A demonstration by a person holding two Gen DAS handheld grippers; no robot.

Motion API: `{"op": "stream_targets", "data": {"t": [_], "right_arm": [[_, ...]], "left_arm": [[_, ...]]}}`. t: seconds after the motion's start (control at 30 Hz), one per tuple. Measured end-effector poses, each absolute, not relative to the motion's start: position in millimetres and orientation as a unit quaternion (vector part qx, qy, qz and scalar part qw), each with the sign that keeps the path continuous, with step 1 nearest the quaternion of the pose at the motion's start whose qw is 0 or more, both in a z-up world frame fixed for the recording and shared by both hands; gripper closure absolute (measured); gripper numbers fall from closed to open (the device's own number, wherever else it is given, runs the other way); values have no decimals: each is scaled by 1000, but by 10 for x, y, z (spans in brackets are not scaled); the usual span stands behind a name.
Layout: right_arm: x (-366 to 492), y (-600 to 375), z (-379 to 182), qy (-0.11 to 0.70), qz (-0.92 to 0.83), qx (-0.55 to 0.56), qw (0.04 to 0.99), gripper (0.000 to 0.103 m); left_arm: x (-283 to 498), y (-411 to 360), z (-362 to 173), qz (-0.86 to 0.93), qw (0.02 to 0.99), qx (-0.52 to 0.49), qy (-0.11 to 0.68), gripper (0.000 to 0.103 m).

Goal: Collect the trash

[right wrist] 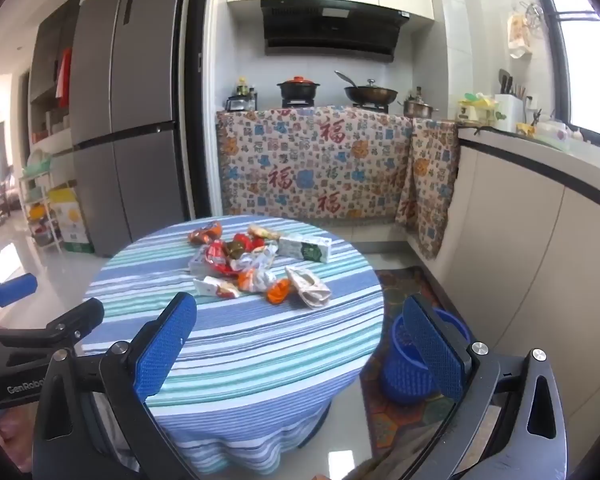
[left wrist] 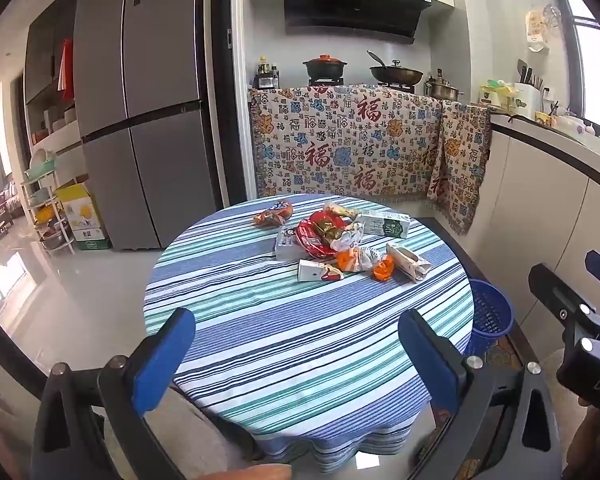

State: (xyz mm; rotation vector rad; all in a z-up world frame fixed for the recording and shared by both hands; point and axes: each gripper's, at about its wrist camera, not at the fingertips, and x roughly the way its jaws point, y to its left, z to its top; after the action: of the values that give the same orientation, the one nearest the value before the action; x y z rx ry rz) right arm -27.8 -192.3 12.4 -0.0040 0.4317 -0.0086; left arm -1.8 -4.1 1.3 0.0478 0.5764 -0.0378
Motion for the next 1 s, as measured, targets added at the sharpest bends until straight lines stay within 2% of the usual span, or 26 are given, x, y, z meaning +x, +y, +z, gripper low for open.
{"op": "stream_targets", "data": {"t": [1.0], "right_arm": [[-279,-1869,87,216,-9,2,976,0]], "left_arm": [[-21,-67,-45,-29,957,20,289,0]]}}
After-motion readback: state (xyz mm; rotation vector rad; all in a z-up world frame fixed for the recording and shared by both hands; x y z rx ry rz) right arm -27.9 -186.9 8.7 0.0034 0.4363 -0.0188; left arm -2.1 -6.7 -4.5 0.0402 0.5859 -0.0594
